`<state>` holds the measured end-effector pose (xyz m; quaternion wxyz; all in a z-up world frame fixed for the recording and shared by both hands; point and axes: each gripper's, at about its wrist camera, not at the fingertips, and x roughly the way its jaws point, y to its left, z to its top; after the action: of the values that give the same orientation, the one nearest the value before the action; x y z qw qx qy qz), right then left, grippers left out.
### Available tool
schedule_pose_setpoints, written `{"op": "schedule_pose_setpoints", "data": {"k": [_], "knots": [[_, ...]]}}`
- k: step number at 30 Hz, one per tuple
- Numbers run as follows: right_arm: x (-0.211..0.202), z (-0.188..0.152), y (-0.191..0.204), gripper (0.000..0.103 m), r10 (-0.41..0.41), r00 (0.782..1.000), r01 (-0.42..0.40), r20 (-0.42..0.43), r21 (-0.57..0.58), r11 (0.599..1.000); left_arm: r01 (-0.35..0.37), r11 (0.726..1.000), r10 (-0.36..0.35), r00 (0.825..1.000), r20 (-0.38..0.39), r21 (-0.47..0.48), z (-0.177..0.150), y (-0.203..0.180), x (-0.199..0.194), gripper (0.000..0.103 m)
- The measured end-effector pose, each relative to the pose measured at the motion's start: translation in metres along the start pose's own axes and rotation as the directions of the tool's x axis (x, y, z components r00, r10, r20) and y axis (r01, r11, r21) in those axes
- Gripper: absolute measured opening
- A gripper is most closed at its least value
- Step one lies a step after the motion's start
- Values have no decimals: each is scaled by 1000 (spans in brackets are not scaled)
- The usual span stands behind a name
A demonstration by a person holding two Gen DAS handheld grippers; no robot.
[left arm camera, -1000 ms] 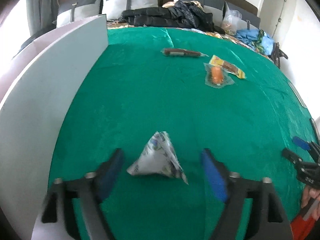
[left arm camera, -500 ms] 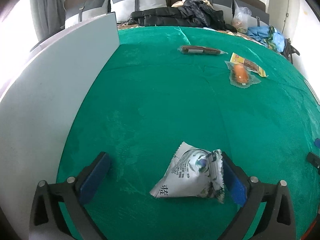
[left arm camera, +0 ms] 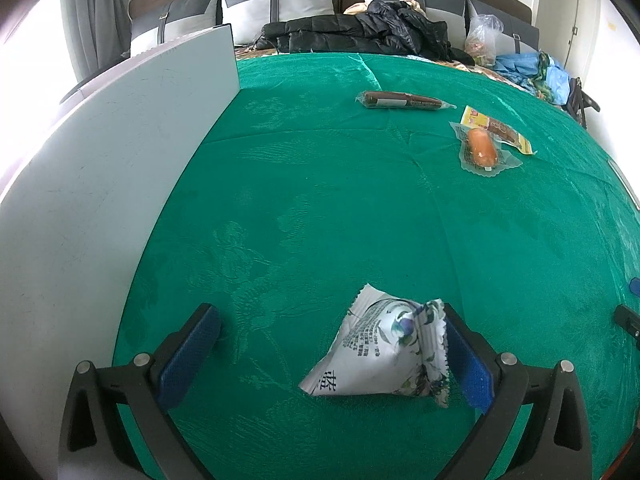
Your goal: Organize snacks
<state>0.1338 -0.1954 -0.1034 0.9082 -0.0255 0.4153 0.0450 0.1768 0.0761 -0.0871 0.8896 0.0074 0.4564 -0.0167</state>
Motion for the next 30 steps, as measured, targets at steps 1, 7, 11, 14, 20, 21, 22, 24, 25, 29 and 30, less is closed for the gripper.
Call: {"op": "schedule_pose_setpoints", "data": {"k": [1,7,11,14,20,21,22,24,25,29,30], "knots": [[1,3,1,85,-12,1000,13,-20,19,1000,0,1000,0,1000,0,0,1,0,1,103],[35,78,26,83,160,985,-148,-69,157,976,1,1000,-1,1000,0,-1,1,1,1,103],[82,145,30,81,188,979,-160,-82,264,951,1,1000,-1,1000,0,-1,1,0,1,103],[119,177,42,79,177,975,-130,-138,294,947,0,1000,0,1000,0,-1,1,1,1,103],[132,193,74,41,24,984,3,-177,150,989,1,1000,-1,1000,0,-2,1,1,1,103],[130,191,74,40,41,982,-14,-187,140,990,1,1000,-1,1000,0,-2,1,0,1,103],[128,191,73,40,48,980,-23,-193,128,992,1,1000,-1,1000,0,-1,1,0,1,103],[119,183,67,39,91,971,-68,-222,108,992,1,1000,-1,1000,0,-1,1,0,1,103],[112,180,61,39,116,968,-92,-223,114,989,1,1000,-1,1000,0,-1,1,0,1,103],[79,170,38,40,260,931,-215,-258,188,958,1,1000,-1,1000,0,-2,1,0,1,103],[73,167,36,40,273,923,-228,-273,186,956,0,1000,0,1000,0,-1,1,0,1,103]]}}
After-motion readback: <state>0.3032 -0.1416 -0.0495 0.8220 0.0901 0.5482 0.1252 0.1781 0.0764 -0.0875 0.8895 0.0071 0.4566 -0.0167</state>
